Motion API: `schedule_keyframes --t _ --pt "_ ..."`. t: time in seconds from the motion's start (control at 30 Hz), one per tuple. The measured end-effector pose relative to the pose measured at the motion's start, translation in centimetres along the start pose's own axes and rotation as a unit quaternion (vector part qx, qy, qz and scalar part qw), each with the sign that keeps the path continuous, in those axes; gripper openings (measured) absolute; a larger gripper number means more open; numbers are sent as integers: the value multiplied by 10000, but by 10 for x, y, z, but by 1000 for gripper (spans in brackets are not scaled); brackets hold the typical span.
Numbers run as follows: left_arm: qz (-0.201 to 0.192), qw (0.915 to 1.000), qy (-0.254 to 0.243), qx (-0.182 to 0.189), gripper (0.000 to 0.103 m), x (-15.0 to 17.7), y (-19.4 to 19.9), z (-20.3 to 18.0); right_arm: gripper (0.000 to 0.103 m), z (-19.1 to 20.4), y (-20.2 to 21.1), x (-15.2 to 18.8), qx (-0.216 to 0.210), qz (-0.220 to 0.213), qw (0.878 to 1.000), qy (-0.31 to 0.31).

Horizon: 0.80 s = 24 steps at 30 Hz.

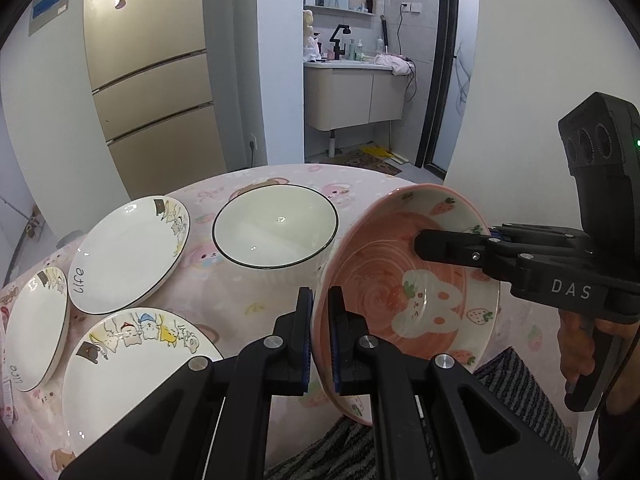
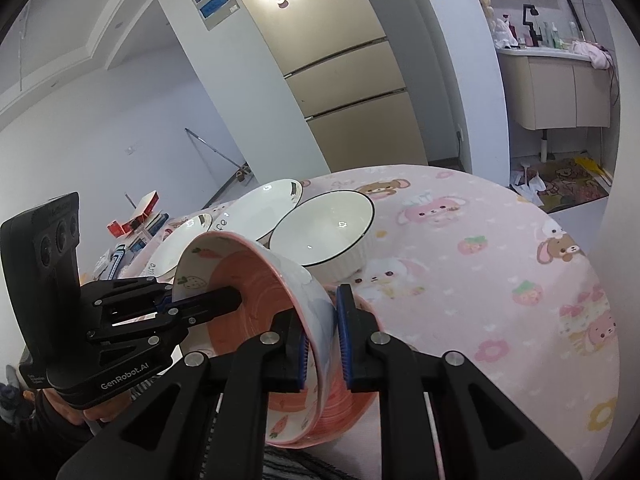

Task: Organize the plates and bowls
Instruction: 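Lift the pink bowl with both tools and carry it across the table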

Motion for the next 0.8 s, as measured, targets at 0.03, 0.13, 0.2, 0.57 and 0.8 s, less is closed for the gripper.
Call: schedule_keyframes --t 0.03,0.13,0.2,0.57,0.8 --pt "17 10000 1 32 8 0 -2 0 12 -1 0 0 18 0 10000 22" --pt "55 9999 -135 36 8 2 -8 -2 11 0 -3 3 239 -94 9994 229" --pt "99 9994 -313 -75 8 2 -11 -6 10 3 -4 7 434 -168 9981 406" --pt "209 9946 -953 -352 10 5 -23 -13 11 16 -11 23 1437 -263 9766 1577" --pt "269 9954 -908 -140 10 4 -29 -14 11 16 -11 25 1747 -259 9653 1925"
Point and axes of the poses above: each gripper's, at about its wrist camera, not at the fingertips, and y roughly against the way its jaws point, z to its left, x to its underside, the point moved 4 cm from there along -y, roughly the way its jaws point, and after that the axes turned 12 degrees about -y, right-handed, at the moved point
